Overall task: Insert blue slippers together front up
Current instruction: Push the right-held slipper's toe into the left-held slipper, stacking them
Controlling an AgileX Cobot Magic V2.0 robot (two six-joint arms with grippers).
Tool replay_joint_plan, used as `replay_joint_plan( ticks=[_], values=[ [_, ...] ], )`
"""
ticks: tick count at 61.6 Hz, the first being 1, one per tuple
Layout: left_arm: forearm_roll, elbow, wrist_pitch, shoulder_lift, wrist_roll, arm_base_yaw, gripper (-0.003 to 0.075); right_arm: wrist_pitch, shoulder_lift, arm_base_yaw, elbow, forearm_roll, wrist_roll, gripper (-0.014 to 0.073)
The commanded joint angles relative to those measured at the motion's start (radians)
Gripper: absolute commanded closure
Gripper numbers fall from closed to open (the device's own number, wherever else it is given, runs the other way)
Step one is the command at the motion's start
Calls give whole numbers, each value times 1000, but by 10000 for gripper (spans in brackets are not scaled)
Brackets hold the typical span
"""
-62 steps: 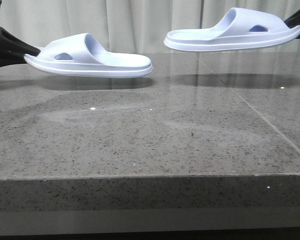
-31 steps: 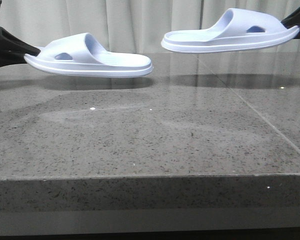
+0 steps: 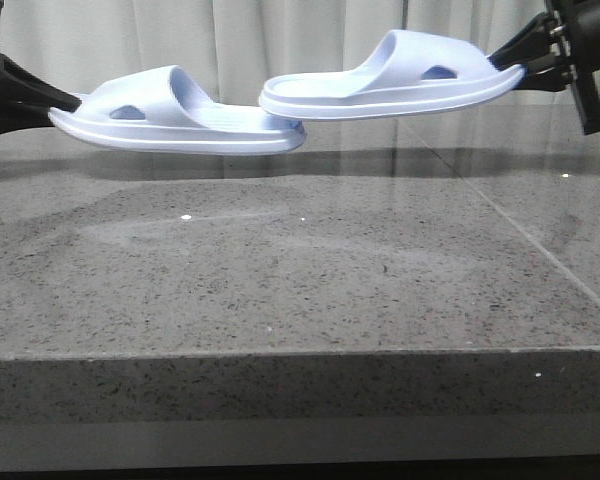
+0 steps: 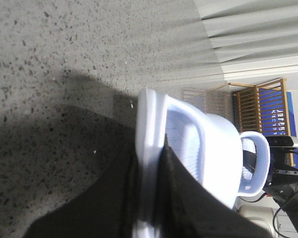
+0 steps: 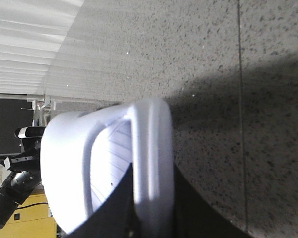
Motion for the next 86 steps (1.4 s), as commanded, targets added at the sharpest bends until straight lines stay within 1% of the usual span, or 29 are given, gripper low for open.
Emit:
replay_joint_plan(
  ticks=[1, 9, 24, 40, 51, 64, 86],
  values=[
    [-75, -18, 94, -46, -12, -11, 741, 20, -42, 17, -23, 103, -10, 701],
    [-94, -18, 94, -46, -12, -52, 741, 8, -31, 45, -23, 128, -10, 701],
    [-222, -18, 94, -46, -12, -149, 741, -3, -13, 104, -23, 141, -10, 701],
    [-231, -18, 78, -46, -12, -212, 741, -2, -13, 161, -23, 164, -11, 701],
    [-236, -18, 73, -46, -12, -230, 741, -14, -13, 203, -23, 174, -11, 701],
    [-256, -18, 60, -46, -12, -249, 741, -25, -13, 241, -23, 216, -16, 701],
    [-261, -18, 58, -46, -12, -249, 741, -25, -13, 255, -23, 218, -16, 701]
  ],
)
